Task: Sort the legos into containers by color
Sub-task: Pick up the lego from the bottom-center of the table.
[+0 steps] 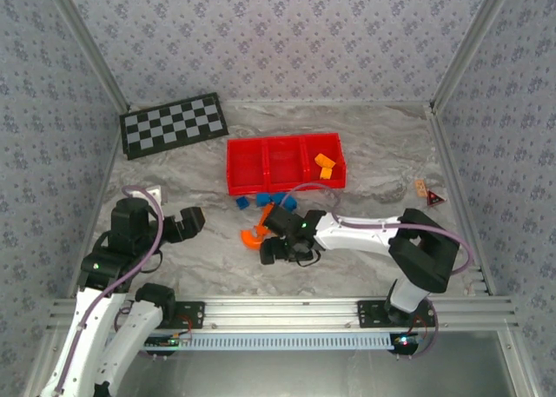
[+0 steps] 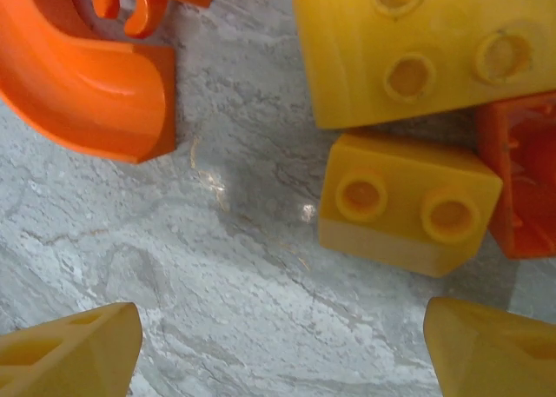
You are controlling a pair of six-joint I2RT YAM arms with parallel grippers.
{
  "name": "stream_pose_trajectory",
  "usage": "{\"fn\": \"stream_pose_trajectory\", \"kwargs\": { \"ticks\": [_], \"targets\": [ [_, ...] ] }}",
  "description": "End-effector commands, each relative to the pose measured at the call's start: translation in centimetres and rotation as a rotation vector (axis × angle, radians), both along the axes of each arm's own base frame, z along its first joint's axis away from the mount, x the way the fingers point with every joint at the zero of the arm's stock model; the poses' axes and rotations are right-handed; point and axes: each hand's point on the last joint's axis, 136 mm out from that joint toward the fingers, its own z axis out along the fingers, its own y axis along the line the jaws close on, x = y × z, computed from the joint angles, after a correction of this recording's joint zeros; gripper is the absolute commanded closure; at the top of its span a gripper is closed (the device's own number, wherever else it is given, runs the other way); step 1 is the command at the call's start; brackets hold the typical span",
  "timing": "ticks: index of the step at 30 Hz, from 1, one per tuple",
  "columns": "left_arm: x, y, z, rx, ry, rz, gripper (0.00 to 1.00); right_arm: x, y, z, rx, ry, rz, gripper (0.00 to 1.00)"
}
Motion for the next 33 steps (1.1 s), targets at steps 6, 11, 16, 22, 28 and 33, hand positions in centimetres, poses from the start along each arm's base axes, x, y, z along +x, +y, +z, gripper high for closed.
{"fn": "stream_pose_trajectory", "kwargs": {
  "ticks": [6,11,16,22,28,33],
  "targets": [
    [0.1,-0.3,0.3,-0.005,-0.019,-0.017,0.00,1.3,-0.1,-0.1,-0.084,-0.040,0.008,0.21],
    [0.0,-0.3,0.4,-0.005,-0.019,-0.018,0.00,1.7,-0.5,-0.5,-0.162,-0.035,0.025,0.27],
    [0.0,-0.3,0.4,-0.005,-0.019,-0.018,0.00,2.3,-0.8,-0.3,-0.219,-0.056,0.043,0.30],
    [0.0,-0.3,0.4,-0.005,-0.020,-0.019,0.00,2.1,-1.8,0.1,-0.274,-0.072,0.067,0.30],
    [0.0,-0.3,0.4,-0.005,-0.020,-0.020,0.00,2.1,-1.7,-0.7,-0.294,-0.077,0.113,0.29],
    [0.0,-0.3,0.3,-0.003,-0.020,-0.016,0.00,2.7,-0.5,-0.4,-0.281,-0.092,0.124,0.29]
  ]
}}
